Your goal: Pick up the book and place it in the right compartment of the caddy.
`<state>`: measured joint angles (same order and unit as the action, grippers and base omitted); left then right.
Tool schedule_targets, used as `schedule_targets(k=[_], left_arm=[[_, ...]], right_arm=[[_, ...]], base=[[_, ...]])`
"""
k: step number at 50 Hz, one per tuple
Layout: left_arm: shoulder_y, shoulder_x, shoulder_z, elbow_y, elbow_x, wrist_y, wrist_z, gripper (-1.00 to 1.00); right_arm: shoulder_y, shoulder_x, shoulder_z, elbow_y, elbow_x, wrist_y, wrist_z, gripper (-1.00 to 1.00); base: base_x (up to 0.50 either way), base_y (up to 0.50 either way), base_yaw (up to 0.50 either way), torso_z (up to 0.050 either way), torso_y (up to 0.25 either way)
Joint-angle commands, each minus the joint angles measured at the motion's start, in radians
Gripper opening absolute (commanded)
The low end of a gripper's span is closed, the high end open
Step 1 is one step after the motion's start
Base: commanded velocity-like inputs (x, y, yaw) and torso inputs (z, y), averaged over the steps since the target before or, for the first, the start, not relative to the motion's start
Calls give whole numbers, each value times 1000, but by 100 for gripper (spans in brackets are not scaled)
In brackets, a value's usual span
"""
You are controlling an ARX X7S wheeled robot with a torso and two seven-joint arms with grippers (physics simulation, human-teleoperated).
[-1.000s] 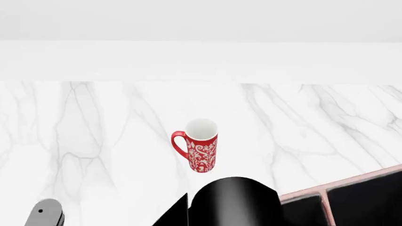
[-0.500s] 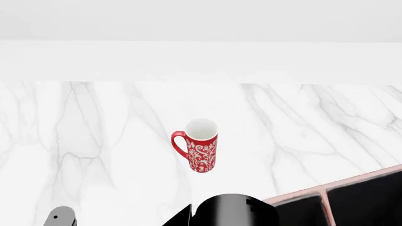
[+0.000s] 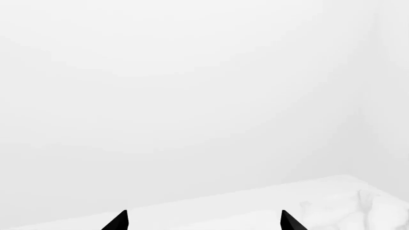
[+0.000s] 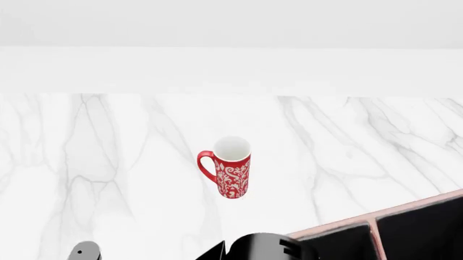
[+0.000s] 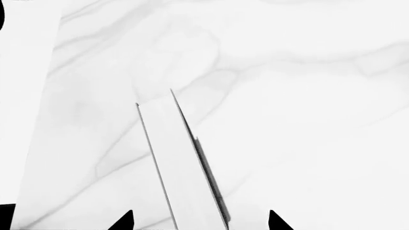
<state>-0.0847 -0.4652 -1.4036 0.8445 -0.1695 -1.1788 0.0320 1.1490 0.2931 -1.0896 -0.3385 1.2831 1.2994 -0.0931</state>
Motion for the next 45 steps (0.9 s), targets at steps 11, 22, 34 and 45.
schedule_targets(k=[11, 22, 34, 45], left_arm=[[-2, -3, 5, 5, -3, -5, -2, 100], [-8, -4, 16, 9, -5, -9, -8, 100], [0, 4, 11, 1, -3, 5, -4, 100], [4, 8, 22, 6, -3, 9, -6, 100]], right_arm=[[-27, 1, -81, 64, -94, -71, -97, 100], [-46, 1, -122, 69, -111, -81, -118, 100], [-57, 0, -160, 101, -145, -105, -149, 100], [-54, 2, -174, 130, -170, -136, -181, 100]], base=[[0, 0, 0, 0, 0], [0, 0, 0, 0, 0], [0, 0, 0, 0, 0], [0, 0, 0, 0, 0]])
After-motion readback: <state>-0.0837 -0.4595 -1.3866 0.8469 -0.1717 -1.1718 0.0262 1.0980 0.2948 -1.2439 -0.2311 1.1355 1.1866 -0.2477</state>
